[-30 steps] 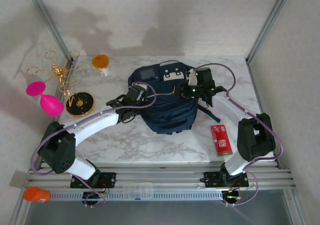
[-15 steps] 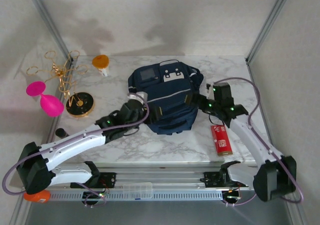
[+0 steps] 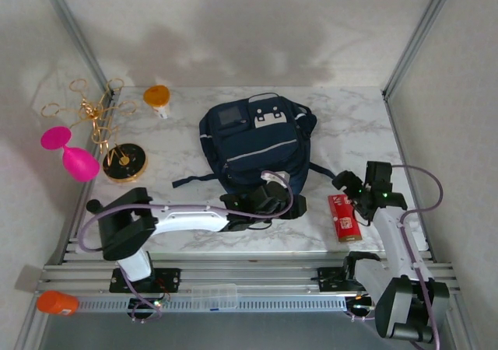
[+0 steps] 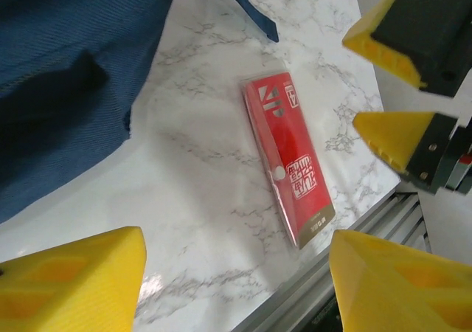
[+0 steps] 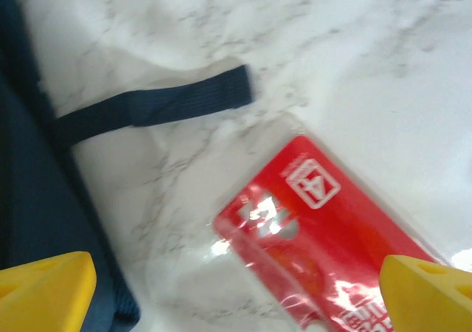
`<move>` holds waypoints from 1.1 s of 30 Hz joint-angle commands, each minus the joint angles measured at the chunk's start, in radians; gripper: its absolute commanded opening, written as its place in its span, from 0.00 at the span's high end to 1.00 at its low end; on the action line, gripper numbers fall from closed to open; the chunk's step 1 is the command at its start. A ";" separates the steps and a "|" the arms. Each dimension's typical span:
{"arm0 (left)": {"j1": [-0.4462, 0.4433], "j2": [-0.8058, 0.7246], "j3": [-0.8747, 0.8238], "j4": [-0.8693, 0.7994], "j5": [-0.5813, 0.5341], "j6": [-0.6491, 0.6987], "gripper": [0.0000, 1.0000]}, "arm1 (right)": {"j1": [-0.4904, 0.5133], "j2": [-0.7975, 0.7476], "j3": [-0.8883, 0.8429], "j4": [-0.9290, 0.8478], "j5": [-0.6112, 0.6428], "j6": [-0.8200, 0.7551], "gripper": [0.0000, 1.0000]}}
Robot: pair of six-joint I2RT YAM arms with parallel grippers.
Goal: Pack the student bag
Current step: Move the personal item to the bottom-right of the table.
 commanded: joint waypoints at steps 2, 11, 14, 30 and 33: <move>-0.008 0.079 0.064 0.078 0.021 -0.048 0.39 | -0.030 -0.001 -0.054 0.007 0.073 0.088 0.01; 0.011 0.111 0.053 0.081 -0.014 -0.055 0.46 | -0.004 -0.029 -0.166 0.050 -0.035 0.172 0.01; 0.029 0.109 0.020 0.097 0.001 -0.034 0.50 | 0.048 -0.074 -0.197 0.070 -0.114 0.270 0.01; 0.013 0.308 0.201 0.097 0.118 -0.031 0.66 | 0.101 -0.182 -0.103 -0.071 0.108 0.208 0.01; 0.009 0.346 0.233 0.107 0.111 -0.055 0.66 | 0.089 -0.144 -0.130 -0.048 0.143 0.180 0.01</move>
